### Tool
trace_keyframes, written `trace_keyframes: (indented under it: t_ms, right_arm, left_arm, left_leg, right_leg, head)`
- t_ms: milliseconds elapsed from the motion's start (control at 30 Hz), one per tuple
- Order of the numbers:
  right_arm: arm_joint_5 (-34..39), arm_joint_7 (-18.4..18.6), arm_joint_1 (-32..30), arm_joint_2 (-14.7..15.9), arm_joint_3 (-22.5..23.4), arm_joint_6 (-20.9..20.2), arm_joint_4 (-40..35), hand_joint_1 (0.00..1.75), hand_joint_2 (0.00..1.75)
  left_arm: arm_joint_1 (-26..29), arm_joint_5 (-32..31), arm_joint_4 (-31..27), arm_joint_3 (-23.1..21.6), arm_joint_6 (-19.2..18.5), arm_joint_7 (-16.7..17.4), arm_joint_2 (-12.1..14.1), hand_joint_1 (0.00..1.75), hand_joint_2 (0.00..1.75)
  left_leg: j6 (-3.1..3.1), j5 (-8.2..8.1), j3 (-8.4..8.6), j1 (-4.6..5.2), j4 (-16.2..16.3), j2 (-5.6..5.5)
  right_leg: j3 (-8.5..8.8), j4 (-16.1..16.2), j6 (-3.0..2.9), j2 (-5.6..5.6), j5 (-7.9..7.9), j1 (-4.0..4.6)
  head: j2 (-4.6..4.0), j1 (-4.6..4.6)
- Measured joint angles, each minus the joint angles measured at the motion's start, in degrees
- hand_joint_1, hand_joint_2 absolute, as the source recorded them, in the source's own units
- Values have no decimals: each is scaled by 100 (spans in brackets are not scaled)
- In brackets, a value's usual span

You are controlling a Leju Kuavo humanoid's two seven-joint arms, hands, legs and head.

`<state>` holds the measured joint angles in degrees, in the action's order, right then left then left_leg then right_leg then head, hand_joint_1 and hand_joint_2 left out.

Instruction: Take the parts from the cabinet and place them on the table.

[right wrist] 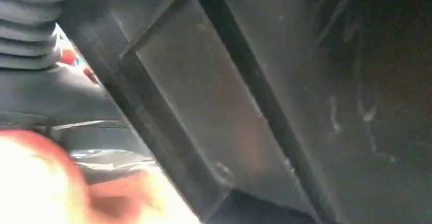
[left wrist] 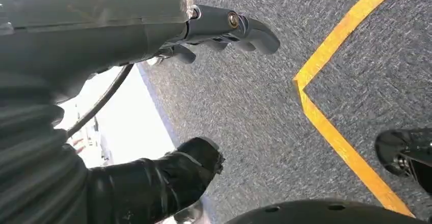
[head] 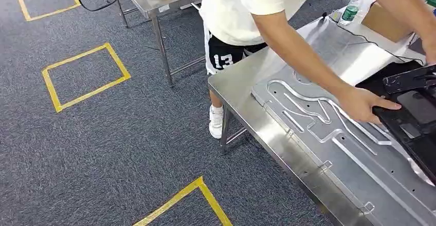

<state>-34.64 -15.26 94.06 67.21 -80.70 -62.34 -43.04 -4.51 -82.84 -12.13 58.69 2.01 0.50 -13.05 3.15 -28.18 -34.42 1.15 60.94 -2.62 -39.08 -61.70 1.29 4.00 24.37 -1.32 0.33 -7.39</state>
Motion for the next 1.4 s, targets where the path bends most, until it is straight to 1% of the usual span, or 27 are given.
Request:
trace_keyframes:
  t_ms: [167, 600, 1000, 1100, 1167, 1300, 1400]
  right_arm:
    - [-17, 15, -14, 0, 0, 87, 11, 0, 0]
    - [-33, -22, -79, -13, 0, 107, 83, 0, 0]
    - [-55, -109, -6, -26, 0, 114, 122, 0, 0]
    - [-52, -107, -24, -31, -2, 205, 133, 0, 0]
    - [-52, -109, -37, -101, -2, 265, 188, 0, 0]
    - [-52, -155, -61, -363, 0, 385, 514, 0, 0]
    - [-33, -177, -73, -553, 0, 417, 675, 0, 0]
  left_arm:
    - [0, -15, 0, -13, -13, -7, 0, 0, 175]
    - [0, -48, 0, -44, -17, -9, 0, 0, 175]
    - [-1, -46, 0, -70, -37, 0, 0, 0, 175]
    - [0, -35, 0, -70, -42, -2, 0, 0, 175]
    - [-1, -9, 0, -70, -42, -4, 0, 0, 175]
    - [-4, 9, 0, -70, -44, 2, 0, 0, 175]
    - [-2, 11, 0, -70, -44, 15, 0, 0, 175]
  left_leg:
    - [0, 0, -1, -1, 0, 0]
    - [0, 2, -7, -1, -3, -17]
    - [1, 1, -7, -6, -4, -25]
    - [1, 1, -9, -2, -4, -19]
    - [2, 1, -18, -2, -4, -14]
    - [1, 1, -6, -2, -4, -7]
    - [4, -2, -20, -2, -8, 18]
  right_leg:
    - [-1, 0, 0, 1, 0, 0]
    - [-4, 0, 0, -15, 1, 0]
    - [10, 10, 3, -18, 4, 6]
    - [9, 11, 3, -17, 3, 0]
    - [9, 11, 5, -14, 2, 0]
    - [9, 12, 3, -7, -1, 0]
    - [10, 12, 2, 19, -2, 0]
  head:
    - [0, 0]
    - [0, 0]
    - [0, -2]
    - [0, 0]
    - [0, 0]
    - [0, 0]
    - [0, 0]
